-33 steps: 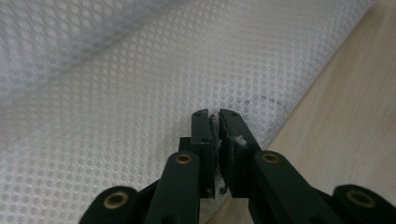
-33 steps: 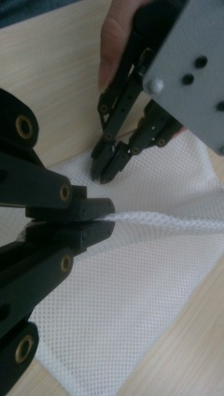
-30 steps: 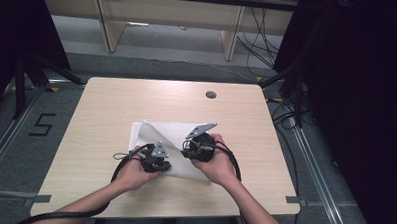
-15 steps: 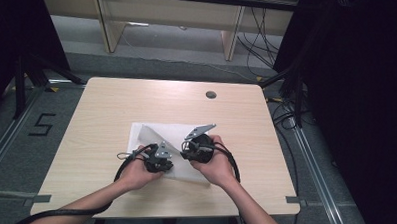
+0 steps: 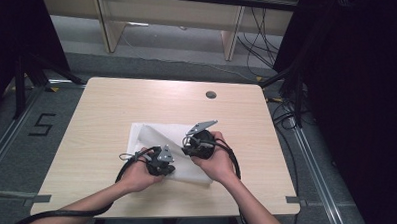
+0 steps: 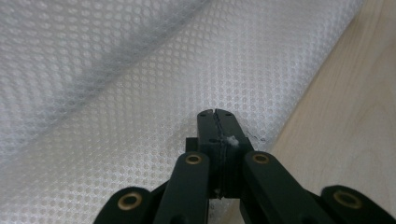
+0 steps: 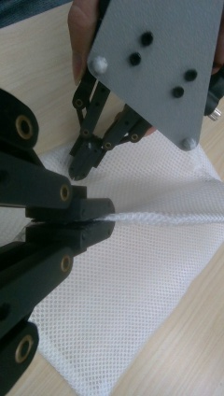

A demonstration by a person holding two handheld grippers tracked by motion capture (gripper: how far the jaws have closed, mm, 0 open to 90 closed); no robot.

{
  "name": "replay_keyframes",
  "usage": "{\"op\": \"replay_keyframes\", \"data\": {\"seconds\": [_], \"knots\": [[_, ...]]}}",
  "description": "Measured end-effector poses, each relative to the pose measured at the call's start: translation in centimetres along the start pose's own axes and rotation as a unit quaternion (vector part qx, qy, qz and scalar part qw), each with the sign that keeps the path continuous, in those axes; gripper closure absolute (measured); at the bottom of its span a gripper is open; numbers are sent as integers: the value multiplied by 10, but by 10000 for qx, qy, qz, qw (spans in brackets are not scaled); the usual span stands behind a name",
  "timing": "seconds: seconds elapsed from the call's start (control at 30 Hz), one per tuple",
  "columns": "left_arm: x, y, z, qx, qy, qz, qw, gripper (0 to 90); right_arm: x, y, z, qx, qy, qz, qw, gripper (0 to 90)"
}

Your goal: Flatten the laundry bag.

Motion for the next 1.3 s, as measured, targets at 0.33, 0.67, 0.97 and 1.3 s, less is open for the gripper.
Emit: {"op": "replay_keyframes", "data": {"seconds": [0.33,0.67,0.97,1.3], "knots": [[-6,1,4,-56,156,32,9999,895,-5,2,3,-9,59,118,9999,897],[-2,6,-4,2,76,34,10000,895,-9,3,6,-8,125,52,9999,897],[-8,-6,-8,-17,-20,-75,10000,866,-8,-2,7,-57,86,80,9999,897],[-1,7,2,41,-62,-147,9999,880,-8,1,8,-17,228,-7,9997,898]]}}
Point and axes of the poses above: each handheld gripper's, and its own axes: z roughly backward along the jaws, x roughly out of its underside, y roughly to its right, the point moved 2 cm from there along -z, roughly forward along the jaws, and after that the axes turned 2 degrees about x, right-handed, at the moved point
